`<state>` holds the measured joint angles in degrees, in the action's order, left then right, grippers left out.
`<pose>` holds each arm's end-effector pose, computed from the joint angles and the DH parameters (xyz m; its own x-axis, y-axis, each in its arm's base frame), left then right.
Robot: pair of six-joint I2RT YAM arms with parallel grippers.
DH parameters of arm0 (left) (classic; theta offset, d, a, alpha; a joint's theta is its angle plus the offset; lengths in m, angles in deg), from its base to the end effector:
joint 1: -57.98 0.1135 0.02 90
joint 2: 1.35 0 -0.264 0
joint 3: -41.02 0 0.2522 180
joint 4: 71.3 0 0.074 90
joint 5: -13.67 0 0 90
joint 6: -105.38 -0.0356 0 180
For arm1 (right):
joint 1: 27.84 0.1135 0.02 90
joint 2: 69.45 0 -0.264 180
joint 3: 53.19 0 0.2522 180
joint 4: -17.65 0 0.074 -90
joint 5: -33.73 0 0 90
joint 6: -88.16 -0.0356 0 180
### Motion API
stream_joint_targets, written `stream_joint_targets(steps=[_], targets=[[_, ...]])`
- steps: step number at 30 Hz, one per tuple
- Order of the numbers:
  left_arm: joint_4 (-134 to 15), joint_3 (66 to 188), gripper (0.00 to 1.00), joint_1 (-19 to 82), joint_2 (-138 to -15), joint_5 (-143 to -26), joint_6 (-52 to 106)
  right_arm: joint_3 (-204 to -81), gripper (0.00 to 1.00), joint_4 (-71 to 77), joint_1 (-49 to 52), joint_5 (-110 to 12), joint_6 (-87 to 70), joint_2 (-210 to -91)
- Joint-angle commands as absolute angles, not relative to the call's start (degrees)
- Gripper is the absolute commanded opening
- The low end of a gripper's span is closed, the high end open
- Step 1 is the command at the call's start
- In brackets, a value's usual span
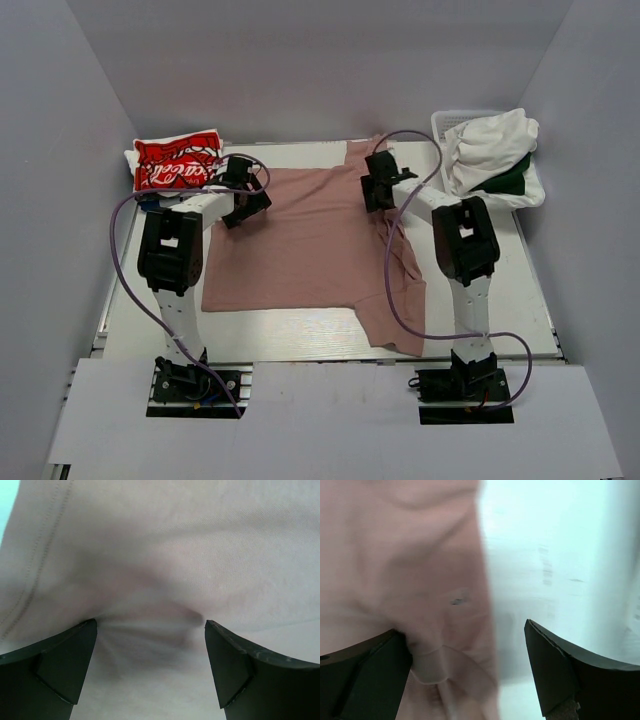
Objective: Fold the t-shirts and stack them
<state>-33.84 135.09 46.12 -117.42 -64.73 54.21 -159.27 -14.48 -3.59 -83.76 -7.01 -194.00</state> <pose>0.4176 -0.0804 0.1624 -0.7202 -0.4764 -0.5044 -0.4496 0.8742 -0.1837 0.4407 0.1805 0.1695 -0.7104 -0.2324 -0.6643 -0.0333 0.9540 -0.2980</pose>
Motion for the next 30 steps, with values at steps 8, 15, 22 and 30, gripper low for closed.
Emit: stream_joint_targets(steps=[8, 15, 22, 30], targets=[[-28.54, 133.35, 1.00, 48.66, -120.79, -60.43, 53.35, -157.74, 0.88, -17.47, -14.74, -93.01, -6.07, -186.00], [-29.06, 132.82, 1.00, 48.66, -118.15, -59.54, 51.07, -158.80, 0.89, -20.19, -15.09, -88.74, -2.65, -182.92], [-29.59, 133.44, 1.00, 48.66, -118.15, -62.17, 50.45, -154.42, 0.90, -17.39, -10.71, -54.67, -2.63, -178.61], [-28.55, 130.98, 1.00, 48.66, -115.79, -61.04, 50.45, -142.74, 0.90, -15.28, -3.76, -47.55, -14.91, -176.77]])
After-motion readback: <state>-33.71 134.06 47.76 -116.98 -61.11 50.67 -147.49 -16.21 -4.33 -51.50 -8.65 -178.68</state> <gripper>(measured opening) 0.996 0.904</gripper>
